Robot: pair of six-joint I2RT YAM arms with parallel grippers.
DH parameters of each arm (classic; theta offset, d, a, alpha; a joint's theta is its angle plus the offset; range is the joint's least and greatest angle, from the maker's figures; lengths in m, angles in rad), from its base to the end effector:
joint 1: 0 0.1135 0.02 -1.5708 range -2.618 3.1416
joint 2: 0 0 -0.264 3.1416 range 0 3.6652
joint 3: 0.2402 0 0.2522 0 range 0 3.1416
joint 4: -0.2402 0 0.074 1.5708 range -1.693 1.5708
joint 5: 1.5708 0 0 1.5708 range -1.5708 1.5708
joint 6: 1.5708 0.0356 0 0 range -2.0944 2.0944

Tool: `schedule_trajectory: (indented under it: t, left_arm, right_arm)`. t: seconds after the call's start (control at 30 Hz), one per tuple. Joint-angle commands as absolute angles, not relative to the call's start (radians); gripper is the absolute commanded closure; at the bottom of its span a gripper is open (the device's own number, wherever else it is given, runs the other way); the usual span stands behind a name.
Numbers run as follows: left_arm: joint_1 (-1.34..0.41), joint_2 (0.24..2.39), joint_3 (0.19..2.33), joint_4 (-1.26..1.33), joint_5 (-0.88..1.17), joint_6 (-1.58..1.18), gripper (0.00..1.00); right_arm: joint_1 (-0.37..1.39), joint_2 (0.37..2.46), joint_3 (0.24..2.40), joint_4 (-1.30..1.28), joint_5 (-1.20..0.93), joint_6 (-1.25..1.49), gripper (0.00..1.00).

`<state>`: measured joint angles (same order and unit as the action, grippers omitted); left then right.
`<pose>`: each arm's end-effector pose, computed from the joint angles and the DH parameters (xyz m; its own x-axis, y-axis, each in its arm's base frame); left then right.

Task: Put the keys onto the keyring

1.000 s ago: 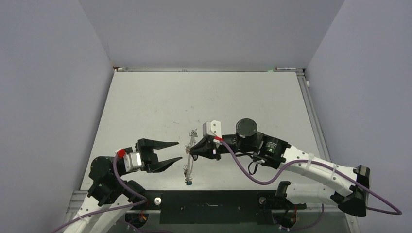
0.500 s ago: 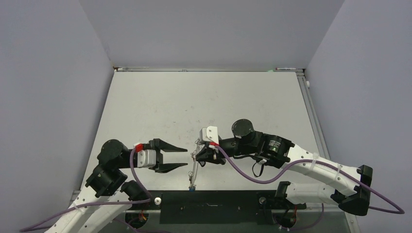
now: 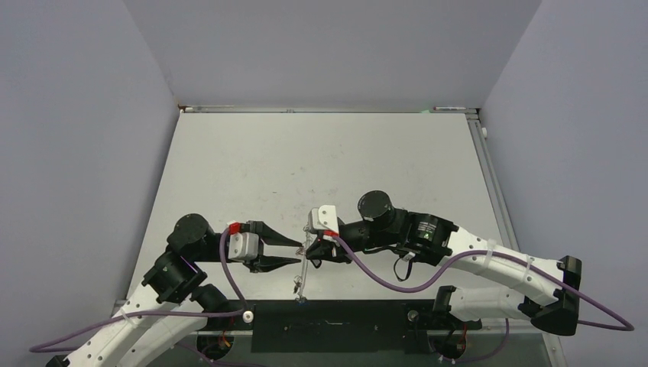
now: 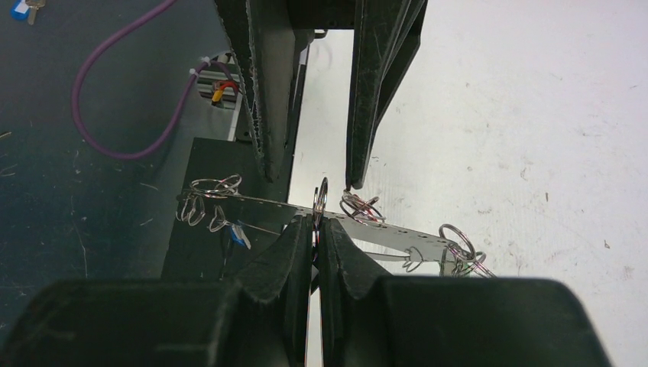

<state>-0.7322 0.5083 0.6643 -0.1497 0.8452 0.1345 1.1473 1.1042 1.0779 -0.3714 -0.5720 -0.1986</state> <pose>0.0712 -0.0998 0.3399 0.1387 -0.0051 -0.9903 0.9903 -0.0060 0.1388 0.0825 0.2299 0.3626 0.0357 -0.3245 -0.9452 -0.9839 -0.1769 0.0236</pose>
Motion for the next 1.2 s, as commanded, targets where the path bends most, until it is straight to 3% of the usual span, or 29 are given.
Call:
schedule_trajectory:
  t: [0.0, 0.77, 1.17]
  left_arm:
    - [-0.742, 0.518, 0.655, -0.128, 0.846, 0.133, 0.68]
    - [-0.742, 0.509, 0.608, -0.034, 0.863, 0.065, 0.79]
    - [-0.742, 0.505, 0.603, -0.028, 0.850, 0.060, 0.79]
  right_arm:
    - [1.155, 1.106, 1.146, -0.322, -0.575, -0.218, 0.95]
    - [1.169, 1.128, 1.153, -0.314, -0.588, -0.224, 0.95]
    - [1.171, 1.131, 1.155, -0.311, -0.588, -0.227, 0.95]
